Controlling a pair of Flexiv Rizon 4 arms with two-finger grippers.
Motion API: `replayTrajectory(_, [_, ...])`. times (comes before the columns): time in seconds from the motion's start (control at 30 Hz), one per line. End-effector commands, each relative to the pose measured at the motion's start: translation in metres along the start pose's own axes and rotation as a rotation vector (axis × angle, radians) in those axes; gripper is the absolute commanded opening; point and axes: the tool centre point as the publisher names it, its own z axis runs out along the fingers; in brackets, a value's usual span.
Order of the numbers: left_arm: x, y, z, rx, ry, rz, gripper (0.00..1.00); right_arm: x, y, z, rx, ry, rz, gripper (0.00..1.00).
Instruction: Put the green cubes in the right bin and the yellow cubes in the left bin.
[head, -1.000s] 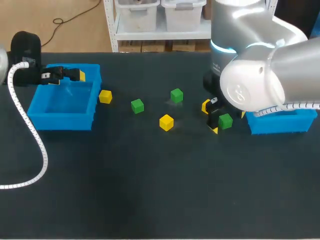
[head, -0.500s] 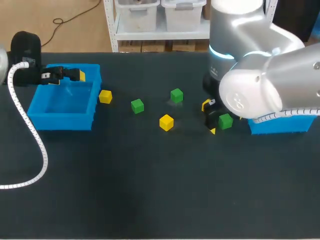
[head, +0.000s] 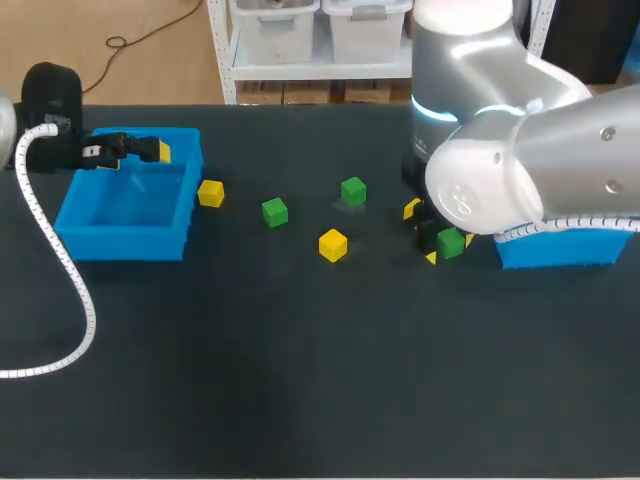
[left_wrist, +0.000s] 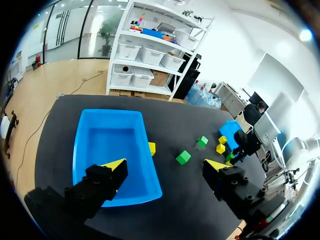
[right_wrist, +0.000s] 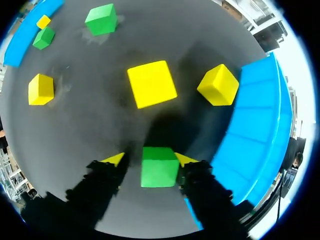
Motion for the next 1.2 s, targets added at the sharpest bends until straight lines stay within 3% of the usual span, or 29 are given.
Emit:
replayTrajectory(0.03, [0.001,0.001,0.000,0.006,-0.006,0.001,1.00,-0.004,0.000,-0.009,0.023,-0.021,-0.003,0.00])
replayTrajectory(0.27, [0.001,0.001,0.000,0.006,-0.006,0.001,1.00,-0.019,-0.012,-0.080,0.104,-0.189,-0.012,0.00])
replayTrajectory(0.37, [0.001,0.001,0.000,0.006,-0.006,0.001,1.00,-0.021,-0.029,-0.121,0.144,-0.292,0.044,0.00])
replayTrajectory(0.47, [0.001,0.001,0.000,0.006,-0.006,0.001,1.00,-0.019,-0.055,-0.147,0.191,-0.336,0.135,0.00])
replayTrajectory(0.67, [0.001,0.001,0.000,0.006,-0.006,0.001,1.00,-0.001,-0.105,-0.142,0.239,-0.258,0.324,0.00])
replayTrajectory(0.9, [0.001,0.001,0.000,0.006,-0.006,0.001,1.00,0.019,-0.144,-0.111,0.193,-0.152,0.470,0.00])
replayTrajectory(0.93, [0.001,0.001,0.000,0.006,-0.006,0.001,1.00,0.019,-0.145,-0.109,0.189,-0.142,0.467,0.07])
replayTrajectory(0.97, [0.001,0.001,0.000,0.006,-0.006,0.001,1.00,0.020,-0.148,-0.105,0.195,-0.131,0.477,0.58])
replayTrajectory(1.0, [0.001,0.001,0.000,0.006,-0.006,0.001,1.00,0.021,-0.150,-0.104,0.192,-0.128,0.482,1.00])
replayTrajectory(1.2, [0.001,0.001,0.000,0.006,-0.006,0.001,1.00,0.015,-0.149,-0.116,0.177,-0.163,0.485,1.00])
